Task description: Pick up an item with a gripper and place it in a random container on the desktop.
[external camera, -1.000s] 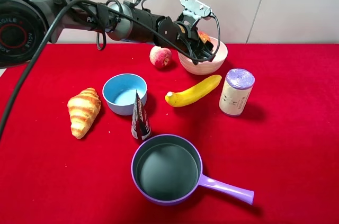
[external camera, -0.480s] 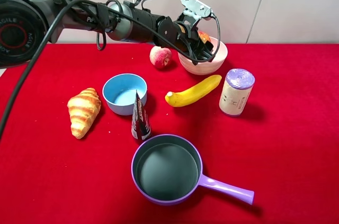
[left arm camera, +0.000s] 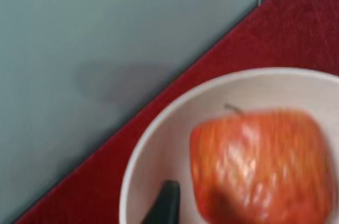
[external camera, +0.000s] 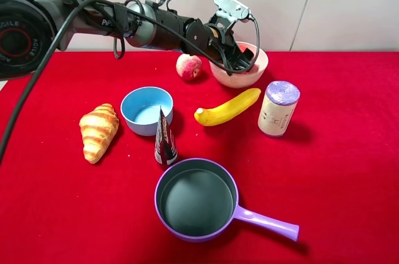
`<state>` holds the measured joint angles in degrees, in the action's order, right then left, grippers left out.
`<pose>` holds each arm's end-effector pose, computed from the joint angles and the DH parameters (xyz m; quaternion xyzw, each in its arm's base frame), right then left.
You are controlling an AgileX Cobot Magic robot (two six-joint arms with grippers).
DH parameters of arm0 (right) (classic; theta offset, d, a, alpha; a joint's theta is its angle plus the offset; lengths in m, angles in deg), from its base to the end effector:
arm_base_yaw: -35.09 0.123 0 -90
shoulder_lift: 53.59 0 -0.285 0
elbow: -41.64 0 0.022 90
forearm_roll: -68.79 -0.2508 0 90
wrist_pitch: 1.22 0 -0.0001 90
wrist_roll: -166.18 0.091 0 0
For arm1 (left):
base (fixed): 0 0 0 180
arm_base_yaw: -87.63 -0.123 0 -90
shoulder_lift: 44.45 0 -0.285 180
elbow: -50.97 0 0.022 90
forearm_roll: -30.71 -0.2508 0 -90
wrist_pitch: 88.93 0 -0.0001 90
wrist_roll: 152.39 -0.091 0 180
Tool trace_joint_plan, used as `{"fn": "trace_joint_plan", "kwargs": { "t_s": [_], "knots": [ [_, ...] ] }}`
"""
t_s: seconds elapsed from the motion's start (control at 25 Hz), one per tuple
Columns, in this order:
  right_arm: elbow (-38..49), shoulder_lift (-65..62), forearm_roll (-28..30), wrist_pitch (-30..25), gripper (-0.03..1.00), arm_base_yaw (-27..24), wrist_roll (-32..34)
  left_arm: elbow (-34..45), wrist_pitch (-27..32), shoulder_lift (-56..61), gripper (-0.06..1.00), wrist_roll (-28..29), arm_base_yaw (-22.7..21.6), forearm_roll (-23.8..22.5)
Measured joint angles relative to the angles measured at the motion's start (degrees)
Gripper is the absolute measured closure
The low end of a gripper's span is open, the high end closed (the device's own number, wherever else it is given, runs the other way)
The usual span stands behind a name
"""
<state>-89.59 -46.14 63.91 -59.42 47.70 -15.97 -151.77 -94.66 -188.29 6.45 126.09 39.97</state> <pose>-0.0051 0.0056 0.2802 -0.1086 0.8328 0.0917 0.5349 0.4224 -0.3337 0.1413 0.3561 0.7668 -0.1159 0.5213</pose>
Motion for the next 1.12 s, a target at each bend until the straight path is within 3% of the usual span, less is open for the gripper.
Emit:
{"fn": "trace_joint_plan", "kwargs": {
  "t_s": [0.76, 0.92, 1.12],
  "knots": [
    [0.00, 0.00, 0.00, 0.00, 0.27, 0.00, 0.00, 0.00, -1.03, 0.00, 0.09, 0.00, 0.00, 0.00],
    [0.00, 0.00, 0.00, 0.00, 0.27, 0.00, 0.00, 0.00, 0.78, 1.12, 0.08, 0.00, 0.00, 0.00],
    [0.00, 0.00, 0.00, 0.05, 0.27, 0.00, 0.00, -0.04, 4.83, 4.07, -0.01, 0.54, 0.00, 0.00]
  ]
}}
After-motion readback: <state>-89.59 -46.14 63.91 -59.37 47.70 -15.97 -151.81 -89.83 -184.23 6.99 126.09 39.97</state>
